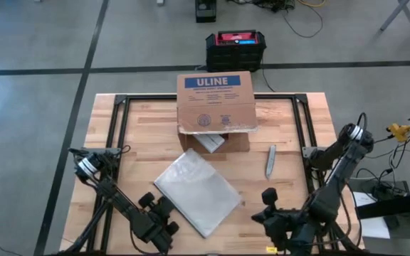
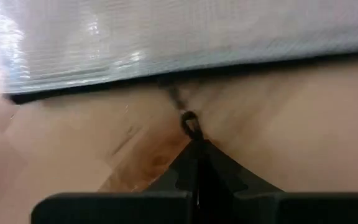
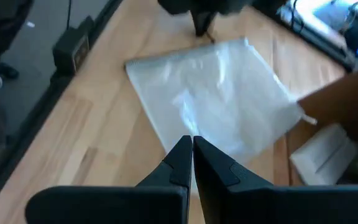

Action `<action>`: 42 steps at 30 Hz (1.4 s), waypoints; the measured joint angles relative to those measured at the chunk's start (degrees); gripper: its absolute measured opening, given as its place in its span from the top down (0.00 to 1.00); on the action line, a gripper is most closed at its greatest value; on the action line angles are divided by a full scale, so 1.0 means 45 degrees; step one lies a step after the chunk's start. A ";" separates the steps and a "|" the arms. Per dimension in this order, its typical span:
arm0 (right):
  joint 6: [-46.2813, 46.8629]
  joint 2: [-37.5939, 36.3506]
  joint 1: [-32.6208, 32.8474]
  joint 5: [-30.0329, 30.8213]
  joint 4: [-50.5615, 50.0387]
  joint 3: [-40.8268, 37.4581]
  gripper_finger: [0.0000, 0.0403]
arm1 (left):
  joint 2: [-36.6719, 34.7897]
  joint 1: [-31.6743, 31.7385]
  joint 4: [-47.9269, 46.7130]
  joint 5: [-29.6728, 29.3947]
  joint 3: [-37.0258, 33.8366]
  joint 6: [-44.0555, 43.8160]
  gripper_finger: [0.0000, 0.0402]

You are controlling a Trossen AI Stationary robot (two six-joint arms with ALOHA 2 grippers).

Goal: Unpack boxes
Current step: Open the white zip bag

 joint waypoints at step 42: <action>0.1149 0.2947 -0.2993 -0.5726 0.7225 -0.5091 1.00 | -0.1285 -0.1383 -0.1618 -0.0309 0.0809 -0.2191 1.00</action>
